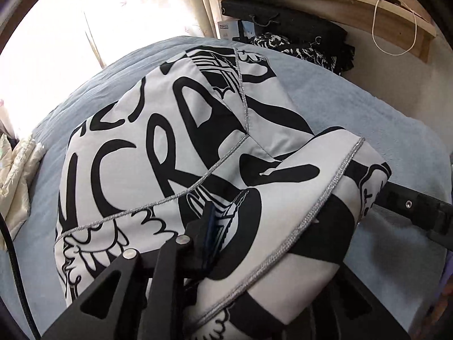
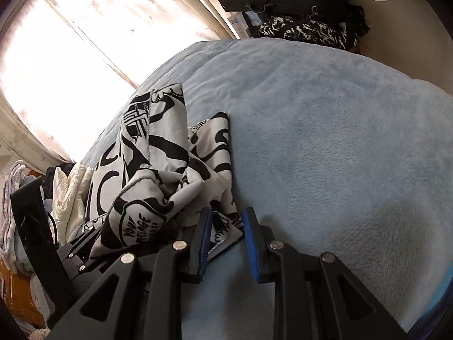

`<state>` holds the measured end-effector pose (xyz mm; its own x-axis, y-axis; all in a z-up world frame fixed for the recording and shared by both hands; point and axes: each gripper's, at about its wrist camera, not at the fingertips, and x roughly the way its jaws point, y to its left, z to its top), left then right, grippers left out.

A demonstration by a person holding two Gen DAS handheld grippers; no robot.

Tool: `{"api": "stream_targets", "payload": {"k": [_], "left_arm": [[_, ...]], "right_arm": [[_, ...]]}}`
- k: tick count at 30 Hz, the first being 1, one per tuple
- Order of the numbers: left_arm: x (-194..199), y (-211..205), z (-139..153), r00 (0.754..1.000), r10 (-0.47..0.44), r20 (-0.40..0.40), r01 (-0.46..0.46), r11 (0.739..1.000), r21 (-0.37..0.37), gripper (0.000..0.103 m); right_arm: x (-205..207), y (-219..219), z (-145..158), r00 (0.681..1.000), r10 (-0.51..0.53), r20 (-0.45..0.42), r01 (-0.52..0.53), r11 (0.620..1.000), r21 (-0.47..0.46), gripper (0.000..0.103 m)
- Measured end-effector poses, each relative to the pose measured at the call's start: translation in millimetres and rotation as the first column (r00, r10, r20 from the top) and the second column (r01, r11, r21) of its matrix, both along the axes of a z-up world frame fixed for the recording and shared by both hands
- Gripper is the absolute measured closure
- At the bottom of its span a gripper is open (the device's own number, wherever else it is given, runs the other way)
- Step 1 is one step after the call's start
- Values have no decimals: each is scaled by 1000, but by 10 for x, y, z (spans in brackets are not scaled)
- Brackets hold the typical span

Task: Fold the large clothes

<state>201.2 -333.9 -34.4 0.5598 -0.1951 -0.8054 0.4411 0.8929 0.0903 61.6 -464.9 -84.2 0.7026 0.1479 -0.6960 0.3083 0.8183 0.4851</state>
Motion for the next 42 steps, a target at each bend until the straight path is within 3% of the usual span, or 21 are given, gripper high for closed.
{"api": "stream_targets", "payload": {"k": [3, 5, 7, 8, 16, 18, 21, 25, 29, 32, 35, 38, 42], "left_arm": [[-70, 7, 43, 1000, 9, -16, -9, 1000, -3, 79], [-100, 69, 70, 1000, 15, -27, -16, 1000, -10, 70], [-141, 136, 108, 999, 32, -34, -33, 999, -22, 50], [-160, 170, 132, 999, 41, -31, -42, 999, -30, 47], [-305, 411, 364, 996, 36, -77, -43, 995, -93, 41], [-350, 496, 449, 996, 24, -89, -34, 993, -116, 41], [-426, 644, 567, 995, 8, -101, -24, 987, -158, 40], [-533, 892, 840, 998, 50, -38, -57, 978, -200, 27], [-457, 1188, 977, 992, 118, -32, -123, 963, -240, 26], [-280, 1416, 893, 980, 178, -88, -194, 951, -242, 26], [-64, 1599, 659, 960, 210, -186, -252, 936, -247, 26], [146, 1703, 388, 934, 226, -276, -294, 926, -237, 26], [335, 1717, 107, 915, 226, -336, -313, 921, -234, 26]], "right_arm": [[-7, 30, 51, 1000, 2, 9, -2, 1000, -6, 80], [-24, 50, 88, 1000, 3, 13, -3, 1000, -10, 80], [-42, 72, 125, 1000, 6, 14, -5, 1000, -15, 80], [-50, 83, 139, 1000, 7, 16, -7, 1000, -15, 80], [-111, 194, 344, 999, 30, 29, -30, 1000, 0, 79], [-124, 207, 438, 998, 33, 44, -33, 999, -1, 70], [-140, 239, 607, 997, 39, 73, -39, 999, -6, 65], [-75, 275, 825, 993, 69, 92, -70, 998, 4, 64], [151, 285, 862, 990, 137, 34, -140, 985, 97, 58], [407, 184, 700, 980, 195, -46, -180, 957, 228, 58], [602, 111, 532, 967, 216, -132, -185, 958, 218, 58], [767, 41, 308, 951, 248, -184, -193, 943, 272, 58], [967, 50, 52, 930, 294, -220, -213, 919, 331, 58]]}}
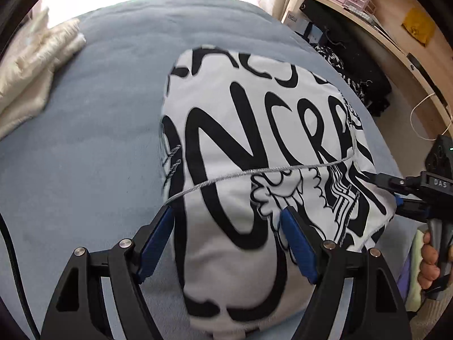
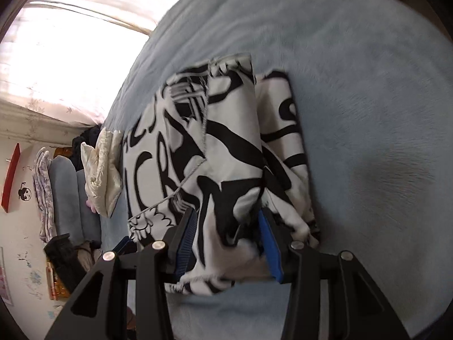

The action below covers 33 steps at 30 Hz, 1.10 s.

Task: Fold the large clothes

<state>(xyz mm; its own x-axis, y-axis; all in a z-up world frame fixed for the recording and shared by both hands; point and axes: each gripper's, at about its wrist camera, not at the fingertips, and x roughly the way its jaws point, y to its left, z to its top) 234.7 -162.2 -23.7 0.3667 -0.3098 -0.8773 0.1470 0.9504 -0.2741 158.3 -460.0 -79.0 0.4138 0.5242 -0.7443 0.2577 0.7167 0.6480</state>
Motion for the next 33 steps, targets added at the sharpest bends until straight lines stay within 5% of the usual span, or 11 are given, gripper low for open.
{"api": "stream_targets", "payload": {"k": [3, 5, 6, 8, 11, 13, 18, 21, 23, 26, 33], "left_arm": [[67, -10, -54, 1000, 16, 14, -17, 1000, 12, 24], [98, -9, -42, 999, 25, 28, -26, 999, 26, 25], [110, 2, -33, 999, 28, 36, -29, 999, 24, 27], [88, 35, 12, 997, 39, 66, -40, 999, 15, 35], [58, 59, 45, 993, 39, 115, -39, 999, 4, 39], [20, 47, 23, 988, 46, 149, -47, 999, 5, 40], [-159, -136, -127, 959, -17, 285, -22, 991, 135, 41], [-219, -229, -133, 948, -38, 316, -29, 979, 203, 40], [-168, -231, -44, 959, -43, 281, -9, 983, 183, 40], [-29, -148, 94, 974, -47, 222, 20, 992, 121, 40], [419, -2, 190, 986, 18, 166, -28, 998, 58, 40]], "right_arm": [[153, 88, -123, 1000, 22, 7, -22, 1000, 13, 58], [207, 153, -90, 998, 41, 48, -40, 999, -34, 71], [235, 200, -45, 996, 61, 69, -55, 995, -77, 87], [212, 252, 96, 985, 100, 141, -89, 993, -76, 88], [-32, 319, 527, 925, 162, 343, -151, 987, -59, 90], [-146, 331, 616, 901, 188, 391, -158, 982, -108, 90], [-98, 194, -88, 968, 182, 174, -144, 967, -211, 90], [-88, 221, -153, 971, 181, 154, -144, 963, -227, 86], [-37, 291, -15, 971, 200, 134, -162, 954, -251, 81], [104, 333, 156, 970, 213, 117, -179, 952, -249, 61], [553, 41, 82, 991, 109, 82, -93, 980, -175, 58]]}}
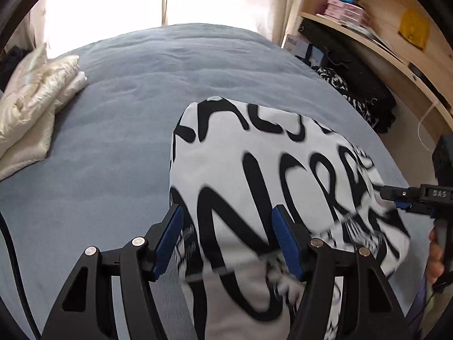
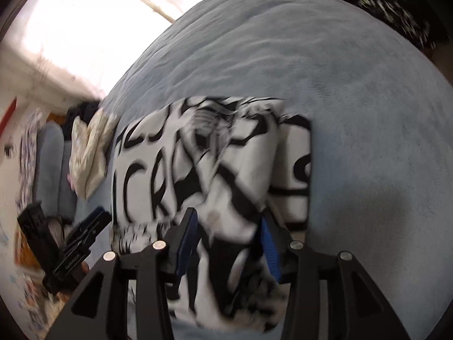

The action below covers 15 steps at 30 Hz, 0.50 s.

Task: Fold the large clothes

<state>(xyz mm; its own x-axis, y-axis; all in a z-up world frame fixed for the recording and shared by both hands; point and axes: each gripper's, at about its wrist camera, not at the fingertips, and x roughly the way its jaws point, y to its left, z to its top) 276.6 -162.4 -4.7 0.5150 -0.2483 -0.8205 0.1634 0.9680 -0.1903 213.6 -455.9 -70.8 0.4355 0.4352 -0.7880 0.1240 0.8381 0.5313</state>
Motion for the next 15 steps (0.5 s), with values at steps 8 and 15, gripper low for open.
{"api": "stream_targets", "payload": {"k": [8, 15], "left_arm": [[512, 5, -195, 996, 62, -60, -66, 995, -73, 34], [681, -115, -254, 998, 69, -7, -69, 998, 3, 32]], "right_arm": [[451, -333, -398, 991, -123, -56, 131, 976, 172, 56], [520, -127, -140, 990, -71, 122, 69, 997, 19, 95]]}}
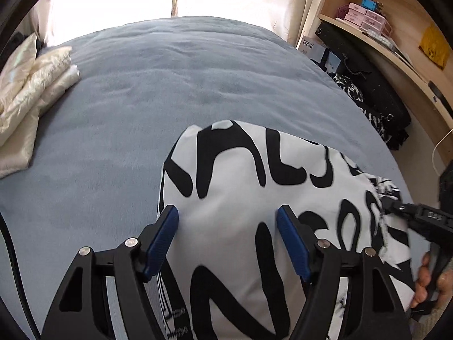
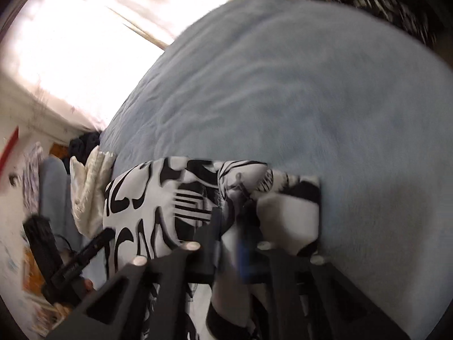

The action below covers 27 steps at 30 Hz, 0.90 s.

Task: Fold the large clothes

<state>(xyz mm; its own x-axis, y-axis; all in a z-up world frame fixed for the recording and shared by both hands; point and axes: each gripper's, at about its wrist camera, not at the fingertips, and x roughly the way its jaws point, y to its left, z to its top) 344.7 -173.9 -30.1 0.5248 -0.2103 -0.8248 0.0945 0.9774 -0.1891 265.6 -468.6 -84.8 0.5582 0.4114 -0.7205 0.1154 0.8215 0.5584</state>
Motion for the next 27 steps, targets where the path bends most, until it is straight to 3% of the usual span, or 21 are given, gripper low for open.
{"api": "stream_targets", "payload": {"k": [2, 6, 13, 22, 25, 27], "left_arm": [[11, -31, -45, 1000, 2, 25, -3, 1000, 23, 32], [-32, -125, -158, 998, 3, 66, -9, 995, 98, 32], [-15, -132, -155, 997, 8, 73, -16, 994, 109, 32], [-267, -93, 185, 997, 45, 59, -50, 995, 84, 33], [-441, -96, 383, 997, 23, 70, -30, 994, 103, 33], [-567, -86, 513, 997, 10, 71, -17, 994, 107, 33]], "right_arm": [[-21, -16, 15, 999, -29, 19, 30, 998, -51, 97], [5, -61, -197, 998, -55, -24, 53, 996, -77, 97], [39, 48, -176, 999, -46, -21, 42, 987, -155, 96], [-168, 137, 190, 999, -42, -14, 38, 978, -206, 93], [-301, 173, 372, 999, -37, 0, 36, 977, -211, 81], [-390, 227, 495, 1000, -25, 18, 29, 975, -218, 79]]}}
